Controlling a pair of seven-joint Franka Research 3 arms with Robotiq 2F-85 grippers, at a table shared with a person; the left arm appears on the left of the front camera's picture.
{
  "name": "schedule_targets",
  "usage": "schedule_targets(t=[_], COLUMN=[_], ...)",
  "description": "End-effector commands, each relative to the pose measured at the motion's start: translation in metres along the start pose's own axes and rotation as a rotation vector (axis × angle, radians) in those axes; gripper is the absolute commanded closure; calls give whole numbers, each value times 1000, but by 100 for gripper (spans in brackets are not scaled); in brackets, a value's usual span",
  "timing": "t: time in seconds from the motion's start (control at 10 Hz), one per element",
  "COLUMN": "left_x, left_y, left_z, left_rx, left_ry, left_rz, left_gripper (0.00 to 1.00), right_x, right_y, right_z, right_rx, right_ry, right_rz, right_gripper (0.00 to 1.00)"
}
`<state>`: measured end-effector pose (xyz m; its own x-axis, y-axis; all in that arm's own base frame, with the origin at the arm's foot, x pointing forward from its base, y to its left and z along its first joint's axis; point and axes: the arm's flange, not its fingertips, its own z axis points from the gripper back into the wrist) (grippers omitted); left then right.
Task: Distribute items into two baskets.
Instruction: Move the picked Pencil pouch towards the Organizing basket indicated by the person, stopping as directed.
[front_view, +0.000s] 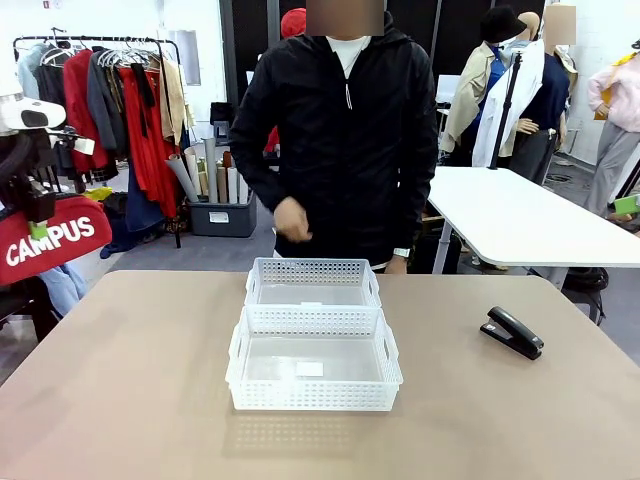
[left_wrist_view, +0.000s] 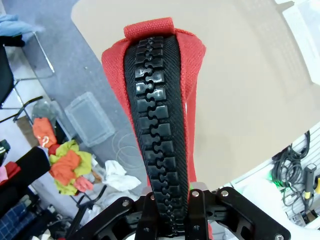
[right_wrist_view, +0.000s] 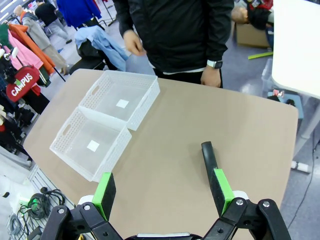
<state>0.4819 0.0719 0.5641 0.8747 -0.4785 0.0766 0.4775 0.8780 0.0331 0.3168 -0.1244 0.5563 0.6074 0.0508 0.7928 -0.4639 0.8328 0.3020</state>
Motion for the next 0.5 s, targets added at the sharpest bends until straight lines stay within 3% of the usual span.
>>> schedule_targets(t=[0.0,0.4], left_x=[0,0], left_y=[2,2], left_z=[4,4], left_rx=[6,6], left_ry=[5,5], left_rz=[4,4], left_gripper=[100,100], right_x=[2,2], right_y=[1,1], right_z=[-1,-1], right_rx=[9,9], right_ry=[-11,-11], right_rz=[-2,-2], right_gripper=[0,0])
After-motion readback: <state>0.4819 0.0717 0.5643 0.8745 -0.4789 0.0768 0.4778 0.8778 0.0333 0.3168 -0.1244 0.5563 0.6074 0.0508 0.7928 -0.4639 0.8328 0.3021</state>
